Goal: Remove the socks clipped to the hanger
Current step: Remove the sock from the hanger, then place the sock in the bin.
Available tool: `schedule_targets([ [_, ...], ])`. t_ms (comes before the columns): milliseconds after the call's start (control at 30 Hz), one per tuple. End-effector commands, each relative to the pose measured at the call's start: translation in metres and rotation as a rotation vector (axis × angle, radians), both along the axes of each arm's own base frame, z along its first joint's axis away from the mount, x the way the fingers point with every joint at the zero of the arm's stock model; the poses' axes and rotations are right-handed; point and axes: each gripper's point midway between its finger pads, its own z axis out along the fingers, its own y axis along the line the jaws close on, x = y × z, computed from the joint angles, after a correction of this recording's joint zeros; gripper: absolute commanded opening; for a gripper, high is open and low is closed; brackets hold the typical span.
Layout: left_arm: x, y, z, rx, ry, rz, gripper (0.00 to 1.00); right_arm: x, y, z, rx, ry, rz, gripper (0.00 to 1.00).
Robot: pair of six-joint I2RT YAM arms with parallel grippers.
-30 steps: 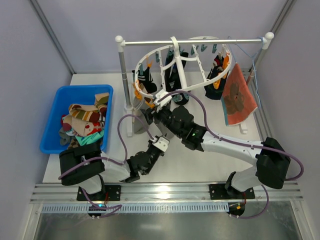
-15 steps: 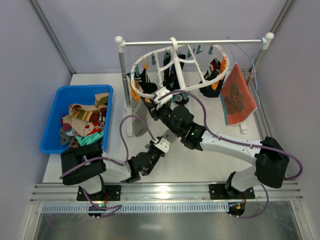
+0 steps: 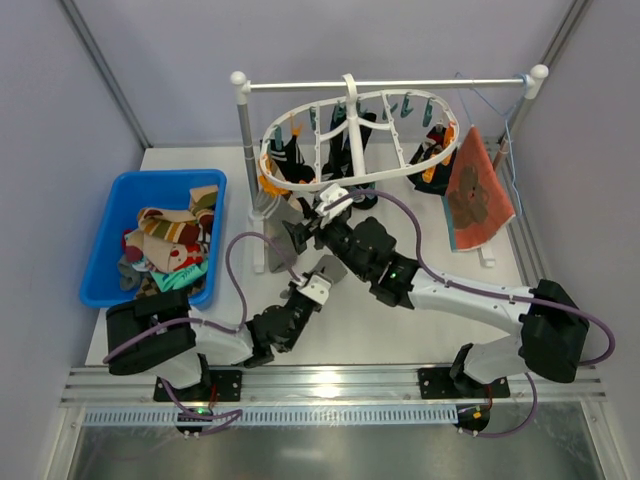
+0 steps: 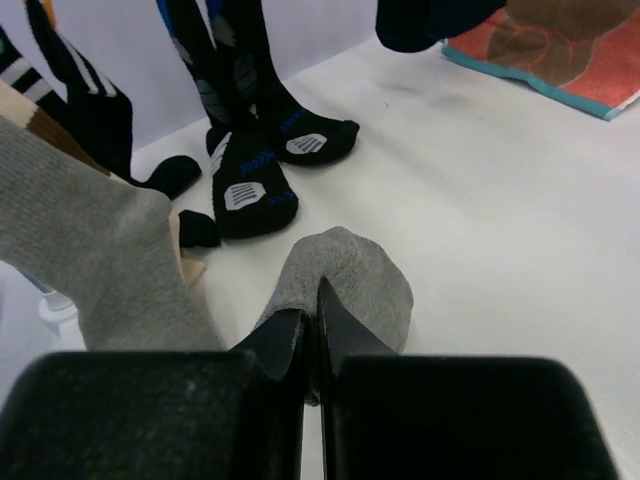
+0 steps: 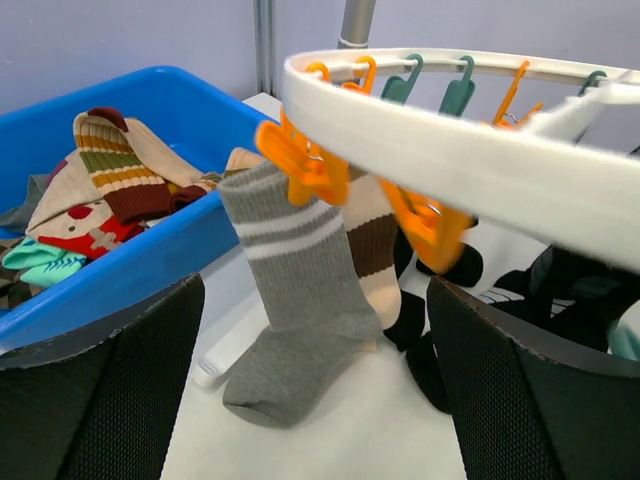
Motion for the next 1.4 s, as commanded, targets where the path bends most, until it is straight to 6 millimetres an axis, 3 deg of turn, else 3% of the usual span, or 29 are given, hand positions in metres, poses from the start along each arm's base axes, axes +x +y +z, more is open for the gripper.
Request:
schedule_targets([
  [0,-0.002,0.024,0.06,-0.256,-0.086,0.05,0.0,-0.01,-0.018,0.033,0.104,-0.056,-0.009,0.92],
  [33,-0.002,0.033,0.069,-0.283,-0.087,0.072,0.0,-0.012,-0.026,0.038,0.119,-0.063,-0.024,0.92],
  [200,0.001,0.055,0.062,-0.226,-0.008,0.107,0.0,-0.023,-0.055,0.027,0.123,-0.066,-0.066,0.95],
  [233,0.001,0.057,0.061,-0.224,0.006,0.094,0.0,-0.024,-0.062,0.017,0.11,-0.063,-0.081,0.95],
  [267,0.0,0.067,0.076,-0.277,0.004,0.095,0.0,-0.026,-0.074,0.026,0.135,-0.079,-0.107,0.96],
  [300,0.004,0.075,0.062,-0.241,0.047,0.113,0.0,-0.027,-0.081,0.025,0.136,-0.083,-0.125,0.96],
  [367,0.002,0.091,0.079,-0.316,0.047,0.106,0.0,-0.029,-0.096,0.021,0.134,-0.087,-0.163,0.98],
  [400,0.004,0.101,0.072,-0.312,0.074,0.123,0.0,-0.034,-0.108,0.03,0.164,-0.103,-0.18,0.99],
  [433,0.004,0.108,0.072,-0.307,0.077,0.13,0.0,-0.036,-0.114,0.024,0.157,-0.101,-0.186,1.0],
  [467,0.0,0.116,0.085,-0.378,0.071,0.119,0.0,-0.037,-0.12,0.024,0.161,-0.106,-0.195,1.0],
  [500,0.002,0.124,0.077,-0.344,0.092,0.144,0.0,-0.042,-0.13,0.032,0.188,-0.119,-0.205,1.0],
  [667,0.007,0.159,0.085,-0.385,0.079,0.281,0.0,-0.044,-0.161,0.028,0.195,-0.13,-0.275,0.99],
  [767,0.02,0.166,0.09,-0.394,0.09,0.332,0.0,-0.045,-0.172,0.026,0.209,-0.132,-0.289,1.0],
  [867,0.046,0.17,0.093,-0.427,0.129,0.343,0.0,-0.044,-0.18,0.025,0.224,-0.129,-0.288,1.0],
  [900,0.062,0.191,0.094,-0.453,0.127,0.407,0.0,-0.04,-0.185,0.023,0.22,-0.125,-0.304,1.0],
  [933,0.073,0.186,0.097,-0.454,0.148,0.371,0.0,-0.041,-0.187,0.023,0.231,-0.124,-0.295,1.0],
  [967,0.085,0.209,0.097,-0.472,0.144,0.442,0.0,-0.04,-0.189,0.023,0.235,-0.124,-0.297,1.0],
  [1033,0.099,0.222,0.098,-0.498,0.158,0.479,0.0,-0.034,-0.199,0.018,0.239,-0.113,-0.318,1.0],
  [1067,0.107,0.24,0.111,-0.522,0.13,0.527,0.0,-0.033,-0.2,0.018,0.242,-0.116,-0.309,1.0],
  [1233,0.12,0.284,0.137,-0.67,0.051,0.63,0.0,-0.022,-0.215,0.012,0.255,-0.094,-0.334,1.0],
  [1367,0.141,0.327,0.138,-0.785,0.002,0.75,0.0,-0.021,-0.212,0.011,0.249,-0.092,-0.312,1.0],
])
